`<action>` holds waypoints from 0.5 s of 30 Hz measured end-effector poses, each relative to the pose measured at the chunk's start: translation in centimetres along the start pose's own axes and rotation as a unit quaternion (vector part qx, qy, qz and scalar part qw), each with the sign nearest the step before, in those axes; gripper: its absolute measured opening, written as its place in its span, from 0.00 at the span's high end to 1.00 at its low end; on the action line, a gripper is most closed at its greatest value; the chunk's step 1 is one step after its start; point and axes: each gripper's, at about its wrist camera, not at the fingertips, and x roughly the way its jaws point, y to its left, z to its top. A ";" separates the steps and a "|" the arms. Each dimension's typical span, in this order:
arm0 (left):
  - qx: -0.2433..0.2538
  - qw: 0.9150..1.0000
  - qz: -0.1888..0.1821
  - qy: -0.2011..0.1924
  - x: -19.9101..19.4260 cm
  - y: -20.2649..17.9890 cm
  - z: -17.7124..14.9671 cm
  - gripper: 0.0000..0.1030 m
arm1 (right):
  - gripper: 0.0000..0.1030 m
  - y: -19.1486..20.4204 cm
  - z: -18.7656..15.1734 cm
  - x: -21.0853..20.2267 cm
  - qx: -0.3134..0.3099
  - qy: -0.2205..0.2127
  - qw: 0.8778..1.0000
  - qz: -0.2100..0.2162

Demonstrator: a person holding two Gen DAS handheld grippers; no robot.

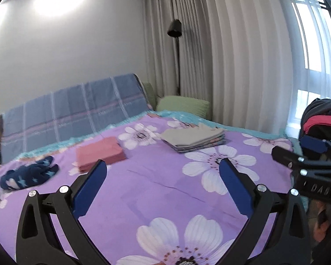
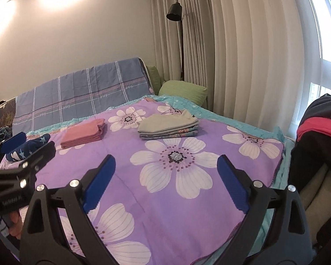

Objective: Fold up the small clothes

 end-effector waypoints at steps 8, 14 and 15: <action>-0.015 1.000 -0.014 0.010 -2.6 0.7 -1.2 0.01 | 0.07 1.9 -0.2 -1.9 -0.013 -0.008 1.000 -0.020; -0.026 0.999 -0.017 0.012 -3.9 1.7 -1.6 0.01 | 0.07 2.9 -0.4 -2.9 -0.019 -0.016 0.999 -0.026; -0.027 0.999 -0.016 0.013 -4.1 1.8 -1.6 0.01 | 0.07 3.0 -0.5 -2.9 -0.020 -0.015 0.999 -0.026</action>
